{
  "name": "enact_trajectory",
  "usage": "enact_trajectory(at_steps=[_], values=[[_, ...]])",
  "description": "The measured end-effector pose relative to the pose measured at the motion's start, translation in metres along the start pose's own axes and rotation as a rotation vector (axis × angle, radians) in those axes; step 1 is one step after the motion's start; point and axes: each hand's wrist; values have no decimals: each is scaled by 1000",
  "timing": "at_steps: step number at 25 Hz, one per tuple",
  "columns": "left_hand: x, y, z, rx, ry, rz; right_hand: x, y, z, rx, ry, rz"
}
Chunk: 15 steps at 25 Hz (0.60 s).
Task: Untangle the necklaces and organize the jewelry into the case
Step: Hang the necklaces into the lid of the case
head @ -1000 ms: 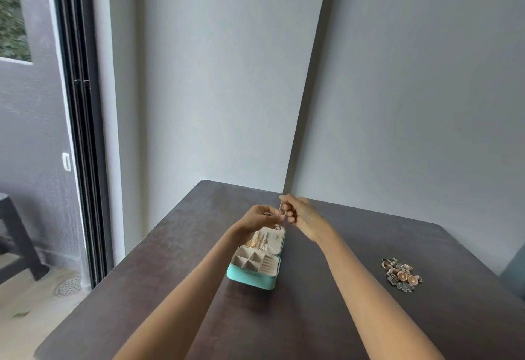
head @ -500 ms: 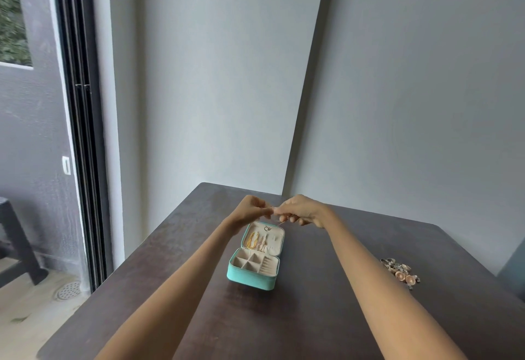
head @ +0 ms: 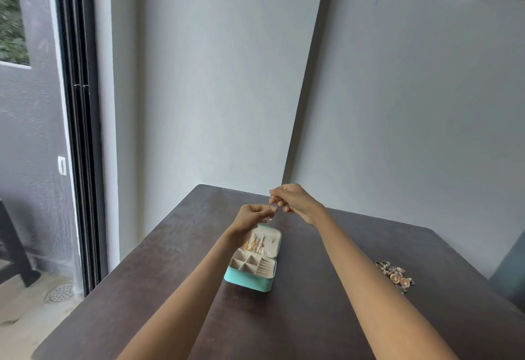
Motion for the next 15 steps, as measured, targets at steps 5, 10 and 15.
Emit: enact_trajectory(at_steps=[5, 10, 15], values=[[1, 6, -2, 72, -108, -207, 1, -1, 0, 48, -33, -24], [-4, 5, 0, 153, -208, -309, 3, -5, -1, 132, -46, -149], [-3, 2, -2, 45, -210, -82, 10, -2, -2, 163, 12, -143]])
Point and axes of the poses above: each hand's wrist, its own z-axis towards the middle knuckle, its own y-axis out of the palm, x = y × z, and after that the axes turned 4 degrees about x, right-handed
